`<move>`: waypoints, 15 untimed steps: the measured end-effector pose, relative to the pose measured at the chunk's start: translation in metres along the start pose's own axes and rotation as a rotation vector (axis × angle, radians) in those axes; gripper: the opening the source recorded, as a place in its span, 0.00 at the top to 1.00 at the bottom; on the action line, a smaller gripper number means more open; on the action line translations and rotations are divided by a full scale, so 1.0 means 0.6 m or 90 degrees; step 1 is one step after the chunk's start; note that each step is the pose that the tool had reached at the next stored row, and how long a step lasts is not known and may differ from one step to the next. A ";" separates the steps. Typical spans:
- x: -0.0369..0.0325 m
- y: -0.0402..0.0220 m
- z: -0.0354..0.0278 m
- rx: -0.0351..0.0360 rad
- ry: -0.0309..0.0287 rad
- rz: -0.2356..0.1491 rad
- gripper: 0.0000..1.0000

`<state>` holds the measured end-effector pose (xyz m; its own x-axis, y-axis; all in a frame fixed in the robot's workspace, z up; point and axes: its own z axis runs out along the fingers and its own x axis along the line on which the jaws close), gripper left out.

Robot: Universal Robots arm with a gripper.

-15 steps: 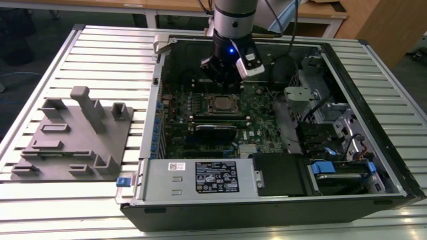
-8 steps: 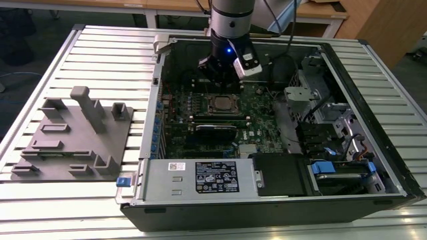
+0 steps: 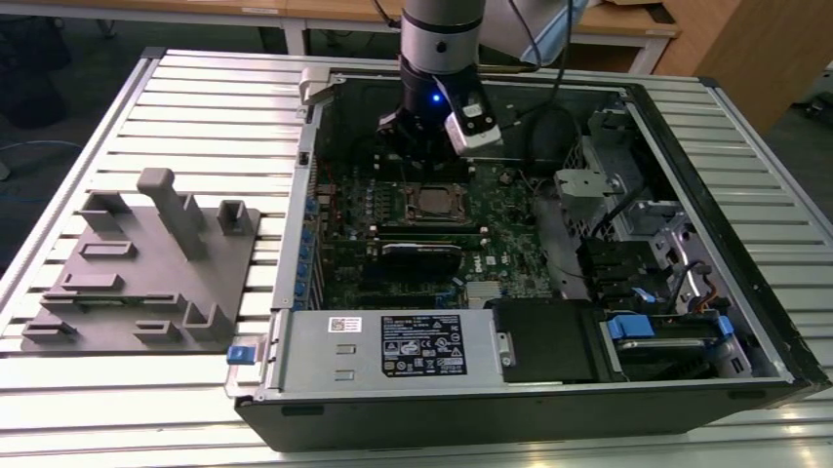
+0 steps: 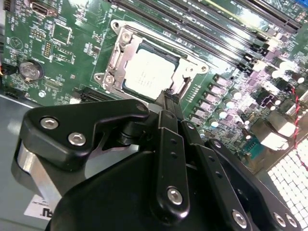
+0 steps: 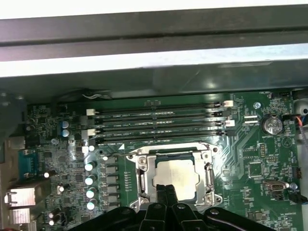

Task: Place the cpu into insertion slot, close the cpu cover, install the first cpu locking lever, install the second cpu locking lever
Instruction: 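Install the first cpu locking lever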

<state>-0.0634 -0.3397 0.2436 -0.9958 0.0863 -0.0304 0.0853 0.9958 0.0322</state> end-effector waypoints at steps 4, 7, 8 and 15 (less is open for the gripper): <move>0.000 0.000 0.000 0.0001 0.0000 0.000 0.89; 0.000 0.000 -0.001 0.0002 0.0000 0.000 0.89; 0.000 0.000 -0.003 0.0001 0.0000 0.000 0.89; 0.000 0.000 -0.014 0.0000 -0.0001 0.000 0.89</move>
<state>-0.0637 -0.3397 0.2519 -0.9958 0.0863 -0.0305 0.0853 0.9958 0.0321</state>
